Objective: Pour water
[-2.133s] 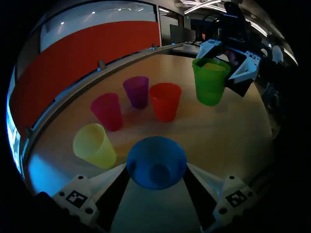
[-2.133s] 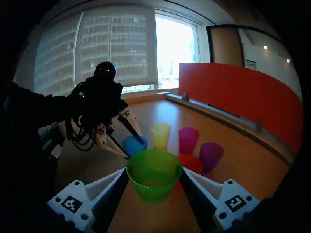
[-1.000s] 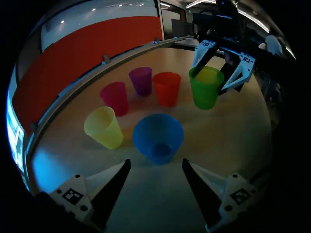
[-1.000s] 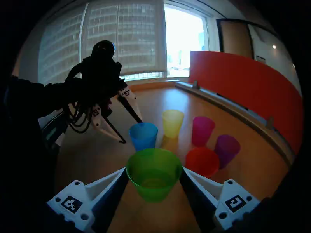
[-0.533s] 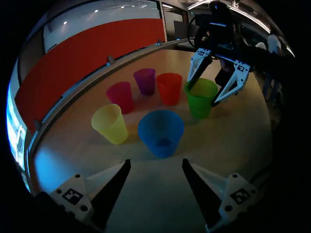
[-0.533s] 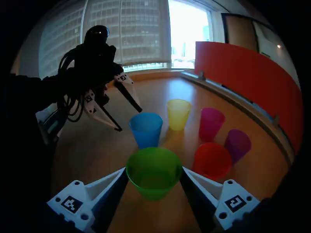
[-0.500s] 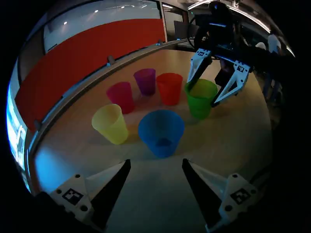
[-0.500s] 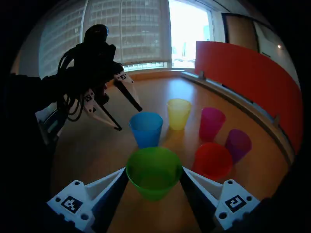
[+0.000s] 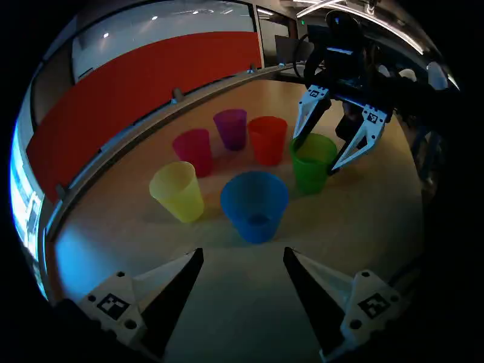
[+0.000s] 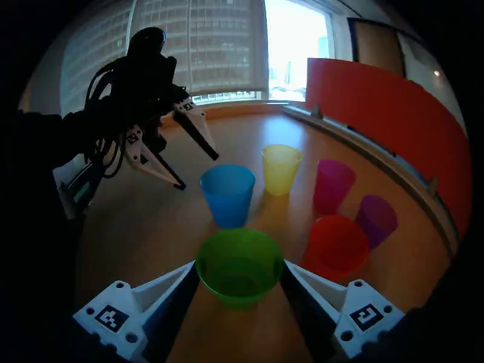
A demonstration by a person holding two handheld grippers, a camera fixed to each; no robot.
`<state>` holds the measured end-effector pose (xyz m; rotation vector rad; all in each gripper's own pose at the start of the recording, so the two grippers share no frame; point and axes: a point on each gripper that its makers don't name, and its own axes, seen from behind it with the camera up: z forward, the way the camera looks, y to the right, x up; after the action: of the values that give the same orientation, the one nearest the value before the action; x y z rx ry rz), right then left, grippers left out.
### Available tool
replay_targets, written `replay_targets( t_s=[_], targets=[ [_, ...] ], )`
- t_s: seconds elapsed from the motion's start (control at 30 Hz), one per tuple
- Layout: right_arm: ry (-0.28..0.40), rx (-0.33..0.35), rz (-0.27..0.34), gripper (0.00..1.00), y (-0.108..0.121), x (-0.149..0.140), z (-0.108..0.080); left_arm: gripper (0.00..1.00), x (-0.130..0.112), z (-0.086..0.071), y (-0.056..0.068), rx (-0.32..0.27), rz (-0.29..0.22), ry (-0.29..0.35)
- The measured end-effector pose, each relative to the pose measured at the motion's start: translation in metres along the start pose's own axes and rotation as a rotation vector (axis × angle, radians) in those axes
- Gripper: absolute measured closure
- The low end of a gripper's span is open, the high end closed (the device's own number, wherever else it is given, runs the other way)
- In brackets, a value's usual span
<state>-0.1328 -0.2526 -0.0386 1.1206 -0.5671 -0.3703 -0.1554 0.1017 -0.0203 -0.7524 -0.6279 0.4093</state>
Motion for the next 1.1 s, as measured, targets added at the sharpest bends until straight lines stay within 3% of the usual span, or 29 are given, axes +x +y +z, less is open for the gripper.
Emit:
replay_targets(
  t_s=[0.67,1.1],
  targets=[
    [0.002,-0.04,0.05,0.0,0.002,-0.011,-0.015,0.01,0.001,-0.003,0.007,0.017,-0.013,0.005],
    [0.022,-0.126,0.066,0.0,0.001,-0.029,-0.056,0.01,0.002,-0.023,-0.002,0.087,-0.103,0.068]
  ],
)
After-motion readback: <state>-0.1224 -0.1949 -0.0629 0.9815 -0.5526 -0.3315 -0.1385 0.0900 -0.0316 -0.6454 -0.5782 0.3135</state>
